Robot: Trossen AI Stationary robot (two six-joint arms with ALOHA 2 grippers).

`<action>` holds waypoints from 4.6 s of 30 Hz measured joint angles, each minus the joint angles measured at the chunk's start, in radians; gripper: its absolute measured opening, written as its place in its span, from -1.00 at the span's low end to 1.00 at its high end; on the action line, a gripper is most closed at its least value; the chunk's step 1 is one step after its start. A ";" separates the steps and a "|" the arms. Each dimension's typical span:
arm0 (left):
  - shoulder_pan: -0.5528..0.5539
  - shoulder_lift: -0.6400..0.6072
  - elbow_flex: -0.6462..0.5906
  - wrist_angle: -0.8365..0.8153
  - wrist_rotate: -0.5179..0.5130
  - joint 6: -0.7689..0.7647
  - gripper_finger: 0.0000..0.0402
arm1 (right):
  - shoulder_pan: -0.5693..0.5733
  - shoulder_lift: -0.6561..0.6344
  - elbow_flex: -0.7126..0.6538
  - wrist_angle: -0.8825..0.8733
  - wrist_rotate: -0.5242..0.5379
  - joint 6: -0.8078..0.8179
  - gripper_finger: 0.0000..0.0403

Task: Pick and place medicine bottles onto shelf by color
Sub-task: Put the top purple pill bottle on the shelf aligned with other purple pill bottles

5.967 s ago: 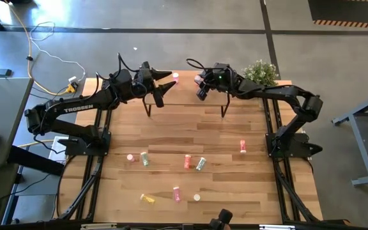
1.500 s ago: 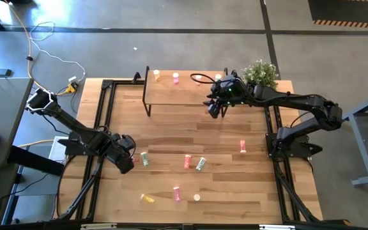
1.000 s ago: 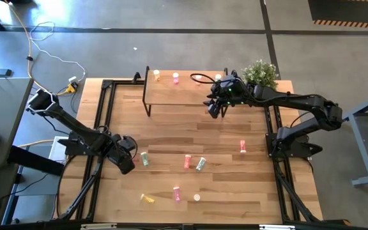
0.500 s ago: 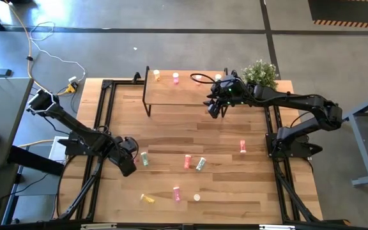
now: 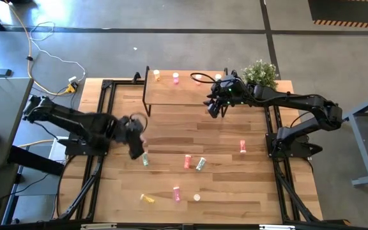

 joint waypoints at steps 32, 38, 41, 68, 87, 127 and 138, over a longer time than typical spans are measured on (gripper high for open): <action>0.732 0.281 0.587 0.174 0.173 0.890 -0.44 | -0.008 0.000 0.000 0.132 0.180 0.123 -0.14; 0.748 0.411 0.716 0.131 0.237 0.930 -0.44 | -0.041 0.000 0.000 0.118 0.179 0.120 -0.14; 0.748 0.470 0.766 0.085 0.244 0.957 -0.44 | -0.055 0.000 0.000 0.111 0.179 0.120 -0.14; 0.749 0.691 0.792 -0.010 0.314 1.007 -0.44 | -0.064 0.000 0.000 0.074 0.161 0.128 -0.14; 0.753 0.710 0.793 -0.024 0.314 1.041 -0.44 | -0.064 0.000 0.000 0.074 0.154 0.128 -0.14; 0.752 0.726 0.792 -0.013 0.288 1.042 -0.43 | -0.064 0.000 0.000 0.074 0.146 0.128 -0.14; 0.752 0.726 0.792 -0.014 0.288 1.041 -0.43 | -0.064 0.000 0.000 0.074 0.147 0.128 -0.14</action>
